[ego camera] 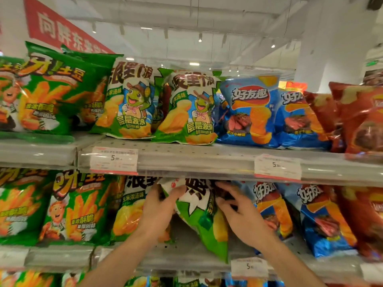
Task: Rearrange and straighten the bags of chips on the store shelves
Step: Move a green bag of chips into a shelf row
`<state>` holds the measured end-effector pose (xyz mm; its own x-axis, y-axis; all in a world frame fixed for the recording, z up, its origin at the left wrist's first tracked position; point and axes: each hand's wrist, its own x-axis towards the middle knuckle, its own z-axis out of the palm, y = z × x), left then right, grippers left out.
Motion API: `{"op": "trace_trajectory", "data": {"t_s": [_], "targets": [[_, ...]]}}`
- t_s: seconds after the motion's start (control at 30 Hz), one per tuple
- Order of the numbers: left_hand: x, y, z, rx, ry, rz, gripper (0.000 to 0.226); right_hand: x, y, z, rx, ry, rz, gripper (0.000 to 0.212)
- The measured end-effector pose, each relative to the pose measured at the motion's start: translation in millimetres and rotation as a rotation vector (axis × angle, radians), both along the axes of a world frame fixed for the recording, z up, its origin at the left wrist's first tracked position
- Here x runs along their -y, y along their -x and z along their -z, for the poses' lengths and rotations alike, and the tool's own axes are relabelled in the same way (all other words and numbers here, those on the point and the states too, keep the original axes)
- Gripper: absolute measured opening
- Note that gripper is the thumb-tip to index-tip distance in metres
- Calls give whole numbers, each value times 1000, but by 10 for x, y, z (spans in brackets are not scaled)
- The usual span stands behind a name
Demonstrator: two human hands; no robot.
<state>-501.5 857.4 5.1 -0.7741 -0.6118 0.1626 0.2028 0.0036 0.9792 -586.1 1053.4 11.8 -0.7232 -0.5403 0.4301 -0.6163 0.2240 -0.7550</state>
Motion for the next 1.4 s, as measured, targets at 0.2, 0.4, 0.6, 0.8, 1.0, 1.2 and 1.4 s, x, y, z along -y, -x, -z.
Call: {"op": "trace_trajectory", "data": {"t_s": [0.2, 0.4, 0.6, 0.8, 1.0, 1.2, 1.4], "targets": [[227, -76, -16, -104, -83, 83, 40, 125, 180, -75, 96, -83, -56, 67], [171, -119, -3, -34, 27, 125, 89, 338, 32, 60, 208, 6, -17, 39], [96, 13, 100, 1, 221, 145, 94, 296, -33, 96, 168, 151, 112, 38], [152, 107, 96, -11, 222, 230, 77, 201, -83, 95, 125, 192, 185, 48], [375, -112, 136, -32, 799, -52, 49, 266, -88, 90, -47, 160, 437, 51], [692, -284, 342, 39, 1231, -359, 46, 461, -188, 252, -429, -59, 661, 66], [713, -221, 476, 280, 1263, -351, 61, 691, -318, 424, -682, -406, 481, 75]]}}
